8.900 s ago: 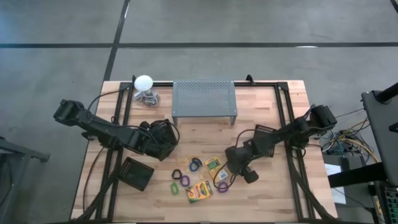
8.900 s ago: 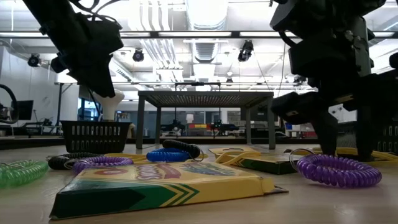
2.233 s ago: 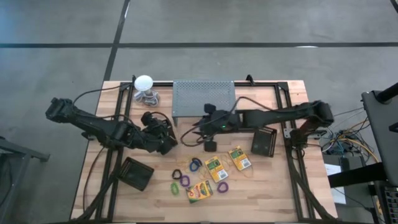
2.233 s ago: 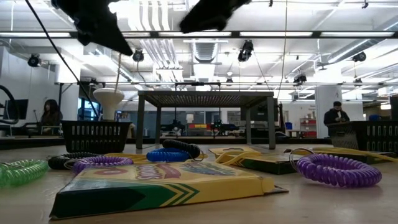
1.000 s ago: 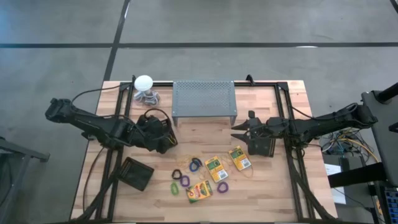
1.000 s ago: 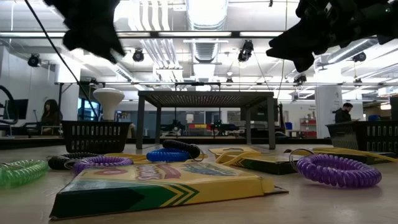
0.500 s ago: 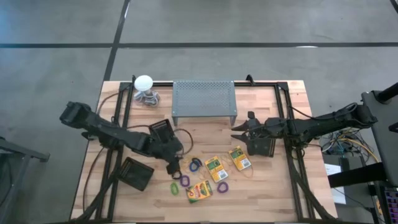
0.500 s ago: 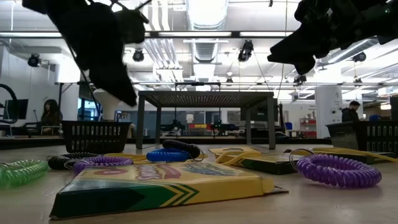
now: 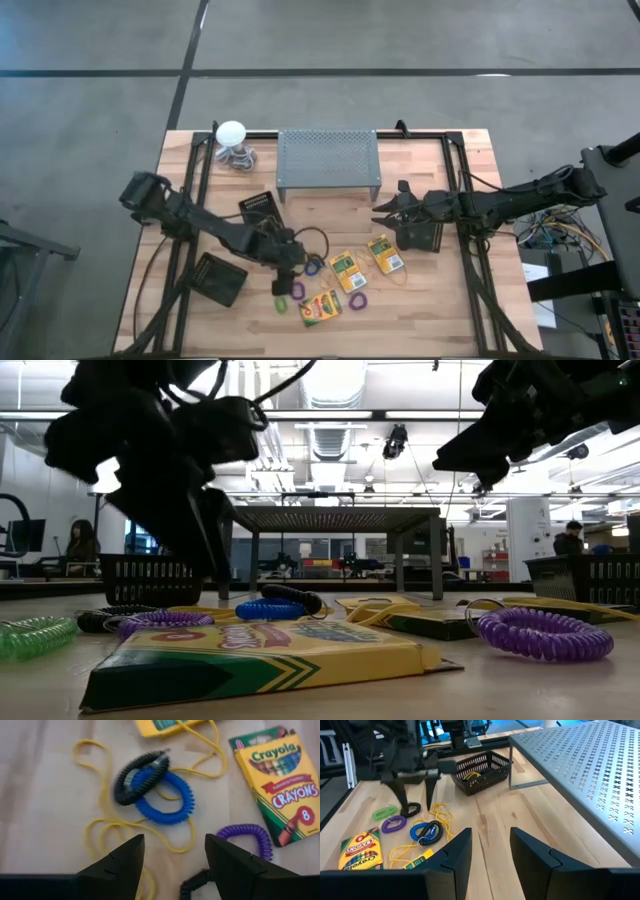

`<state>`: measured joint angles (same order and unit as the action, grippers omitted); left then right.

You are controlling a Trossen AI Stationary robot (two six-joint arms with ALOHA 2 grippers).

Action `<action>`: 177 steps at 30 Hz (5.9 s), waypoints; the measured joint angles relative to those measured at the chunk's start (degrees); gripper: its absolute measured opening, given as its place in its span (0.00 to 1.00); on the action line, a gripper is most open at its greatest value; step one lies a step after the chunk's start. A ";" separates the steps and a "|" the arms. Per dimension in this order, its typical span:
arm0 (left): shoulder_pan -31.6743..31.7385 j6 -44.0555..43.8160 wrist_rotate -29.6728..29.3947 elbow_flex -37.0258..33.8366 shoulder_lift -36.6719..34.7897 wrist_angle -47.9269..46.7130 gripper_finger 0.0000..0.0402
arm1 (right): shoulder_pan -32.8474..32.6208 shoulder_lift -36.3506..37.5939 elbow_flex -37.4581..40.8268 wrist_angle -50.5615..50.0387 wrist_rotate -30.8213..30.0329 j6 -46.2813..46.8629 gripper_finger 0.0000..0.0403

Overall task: Pick & Place Office Desk Supplies
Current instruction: Put the yellow rubber band into the top left black bin

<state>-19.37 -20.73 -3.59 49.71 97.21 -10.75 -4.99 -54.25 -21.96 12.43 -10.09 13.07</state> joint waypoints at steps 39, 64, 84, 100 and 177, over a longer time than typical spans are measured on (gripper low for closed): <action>-3.38 3.01 -5.93 1.70 8.74 5.02 0.22 | 0.00 -1.04 0.02 -0.17 -0.04 0.01 0.29; -3.75 1.38 -3.58 1.54 8.81 5.25 0.24 | 0.00 -1.04 0.85 -0.19 -0.35 0.01 0.28; -3.72 4.45 -4.98 2.51 8.09 3.98 0.01 | 0.02 -1.04 0.85 -0.15 -0.41 0.03 0.27; -3.74 7.33 -20.39 2.21 -7.87 -0.92 0.00 | 0.00 -1.02 0.87 -0.17 -0.42 0.03 0.25; -3.74 -15.54 -40.37 -3.70 -28.85 -28.12 0.36 | 0.02 -1.02 2.03 -0.15 -0.46 0.47 0.25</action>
<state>-23.11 -36.27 -43.96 46.02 68.36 -38.86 -4.97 -55.27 -19.92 12.27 -10.55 13.54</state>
